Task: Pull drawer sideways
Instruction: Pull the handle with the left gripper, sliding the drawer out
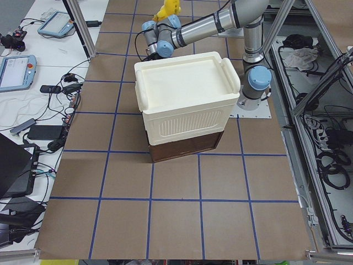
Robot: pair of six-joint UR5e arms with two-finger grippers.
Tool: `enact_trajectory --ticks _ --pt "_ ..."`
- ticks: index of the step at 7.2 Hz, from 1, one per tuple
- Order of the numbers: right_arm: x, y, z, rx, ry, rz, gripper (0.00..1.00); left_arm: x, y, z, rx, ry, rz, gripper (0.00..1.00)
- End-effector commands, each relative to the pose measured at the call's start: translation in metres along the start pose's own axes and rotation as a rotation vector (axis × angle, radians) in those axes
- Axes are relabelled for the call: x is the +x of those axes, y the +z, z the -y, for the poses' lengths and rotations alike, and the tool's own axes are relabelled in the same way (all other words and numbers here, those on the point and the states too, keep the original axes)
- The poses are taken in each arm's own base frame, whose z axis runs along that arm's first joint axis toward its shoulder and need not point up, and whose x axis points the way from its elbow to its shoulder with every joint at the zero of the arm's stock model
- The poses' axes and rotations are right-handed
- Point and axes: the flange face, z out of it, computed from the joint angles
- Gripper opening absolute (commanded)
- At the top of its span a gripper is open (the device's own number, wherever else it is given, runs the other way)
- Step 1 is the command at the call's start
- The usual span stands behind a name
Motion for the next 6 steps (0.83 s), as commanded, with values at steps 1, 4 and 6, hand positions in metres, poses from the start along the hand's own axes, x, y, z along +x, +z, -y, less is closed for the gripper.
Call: enact_trajectory --ticks 1,4,6 --pt "0.0000 0.0000 0.0000 0.000 0.000 0.000 1.00 0.0006 -0.0029 0.0005 -0.004 0.000 -0.011 0.00" --pt "0.0001 0.0000 0.0000 0.000 0.000 -0.001 1.00 0.0063 -0.0069 -0.0036 0.003 0.010 -0.011 0.00" --pt "0.0000 0.0000 0.0000 0.000 0.000 0.000 1.00 0.0098 -0.0083 -0.0045 0.007 0.014 -0.010 0.00"
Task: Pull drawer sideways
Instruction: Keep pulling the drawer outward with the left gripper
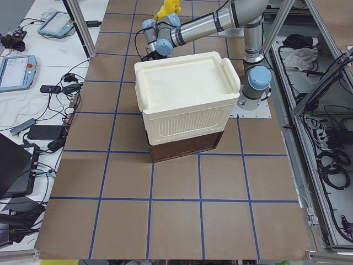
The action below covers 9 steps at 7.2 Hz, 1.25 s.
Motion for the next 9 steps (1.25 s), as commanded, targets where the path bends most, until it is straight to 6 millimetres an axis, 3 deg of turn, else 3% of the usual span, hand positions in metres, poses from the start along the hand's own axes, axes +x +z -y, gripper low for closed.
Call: enact_trajectory --ticks 1,9 --pt "0.000 0.000 0.000 0.000 0.000 -0.001 1.00 0.002 -0.001 0.000 0.002 0.002 -0.001 0.00" --pt "0.000 0.000 0.000 0.000 0.000 0.000 1.00 0.017 -0.022 -0.008 0.043 0.016 -0.006 0.00"
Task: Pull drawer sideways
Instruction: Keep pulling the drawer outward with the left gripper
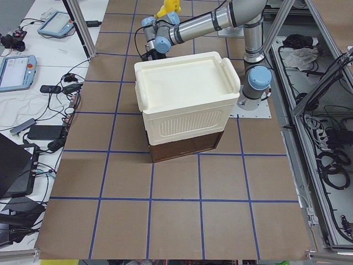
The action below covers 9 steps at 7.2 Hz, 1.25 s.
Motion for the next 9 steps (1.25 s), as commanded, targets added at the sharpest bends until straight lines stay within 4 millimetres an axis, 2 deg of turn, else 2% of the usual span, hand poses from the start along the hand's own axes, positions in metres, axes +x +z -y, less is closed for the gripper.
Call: enact_trajectory --ticks 1,5,9 --pt "0.000 0.000 0.000 0.000 0.001 0.000 1.00 0.007 -0.007 -0.005 0.014 0.003 0.001 0.00" --pt "0.000 0.000 0.000 0.000 0.001 0.000 1.00 0.017 -0.018 -0.007 0.025 0.000 -0.016 0.00" --pt "0.000 0.000 0.000 0.000 0.001 -0.001 1.00 0.034 -0.041 -0.011 0.041 -0.007 -0.008 0.00"
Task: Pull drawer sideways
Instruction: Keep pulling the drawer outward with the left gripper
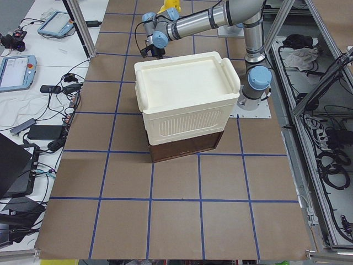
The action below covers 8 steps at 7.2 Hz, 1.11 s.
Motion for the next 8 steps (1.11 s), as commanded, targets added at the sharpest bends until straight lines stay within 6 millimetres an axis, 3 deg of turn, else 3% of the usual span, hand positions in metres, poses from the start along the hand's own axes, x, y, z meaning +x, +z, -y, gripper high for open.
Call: enact_trajectory --ticks 1,4,5,6,7,8 --pt "0.000 0.000 0.000 0.000 0.000 0.001 1.00 0.010 -0.012 -0.002 0.005 -0.002 -0.015 0.00" --pt "0.000 0.000 0.000 0.000 0.000 -0.001 1.00 0.014 -0.018 -0.004 0.014 0.004 -0.017 0.00" --pt "0.000 0.000 0.000 0.000 -0.002 -0.001 1.00 0.014 -0.020 -0.006 0.020 0.008 -0.012 0.24" --pt "0.000 0.000 0.000 0.000 0.000 0.001 1.00 0.008 -0.023 -0.007 0.031 0.015 -0.012 0.72" --pt "0.000 0.000 0.000 0.000 0.000 -0.001 1.00 0.003 -0.028 -0.008 0.039 0.022 -0.024 1.00" --pt "0.000 0.000 0.000 0.000 0.000 0.001 1.00 -0.003 -0.036 -0.008 0.049 0.041 -0.036 1.00"
